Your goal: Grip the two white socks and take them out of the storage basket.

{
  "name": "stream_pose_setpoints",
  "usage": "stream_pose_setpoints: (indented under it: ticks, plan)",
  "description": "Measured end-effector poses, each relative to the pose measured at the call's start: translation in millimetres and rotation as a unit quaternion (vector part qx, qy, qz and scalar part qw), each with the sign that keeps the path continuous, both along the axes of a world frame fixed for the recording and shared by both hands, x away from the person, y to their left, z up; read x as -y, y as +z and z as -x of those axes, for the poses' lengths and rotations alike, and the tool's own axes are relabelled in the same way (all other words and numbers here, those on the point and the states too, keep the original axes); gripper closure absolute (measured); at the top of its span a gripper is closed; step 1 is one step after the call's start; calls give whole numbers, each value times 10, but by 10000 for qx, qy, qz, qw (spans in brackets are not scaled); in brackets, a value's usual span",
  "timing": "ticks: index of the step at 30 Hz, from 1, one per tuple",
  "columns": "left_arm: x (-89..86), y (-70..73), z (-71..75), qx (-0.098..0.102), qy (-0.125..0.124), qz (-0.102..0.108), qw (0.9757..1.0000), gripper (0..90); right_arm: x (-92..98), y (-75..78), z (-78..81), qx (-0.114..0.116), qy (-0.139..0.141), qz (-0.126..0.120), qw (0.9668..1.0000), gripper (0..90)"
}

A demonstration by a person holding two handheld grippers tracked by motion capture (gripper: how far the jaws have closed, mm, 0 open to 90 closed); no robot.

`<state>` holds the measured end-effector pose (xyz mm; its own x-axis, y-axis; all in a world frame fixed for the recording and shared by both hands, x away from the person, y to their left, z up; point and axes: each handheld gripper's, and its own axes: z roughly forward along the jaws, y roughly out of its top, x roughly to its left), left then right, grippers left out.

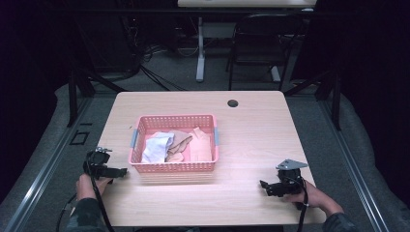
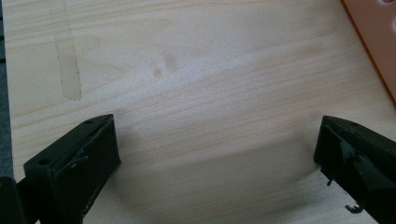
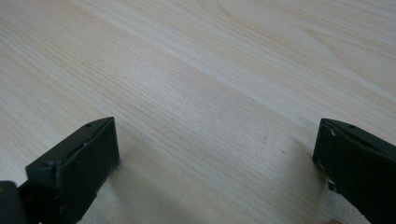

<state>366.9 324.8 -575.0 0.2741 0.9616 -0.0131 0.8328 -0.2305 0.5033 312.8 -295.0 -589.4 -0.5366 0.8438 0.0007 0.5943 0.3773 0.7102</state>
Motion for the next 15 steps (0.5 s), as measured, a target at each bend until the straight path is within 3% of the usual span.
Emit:
stream_pose_setpoints:
  ticks: [8,15]
  plan:
    - [5,2,6,-15,16,-4,10000,0,0,0,0,1,6,6,10000,0]
    - [11,19,3,-150,-36,-46,9999,0,-2,-3,-2,6,30,-21,10000,0]
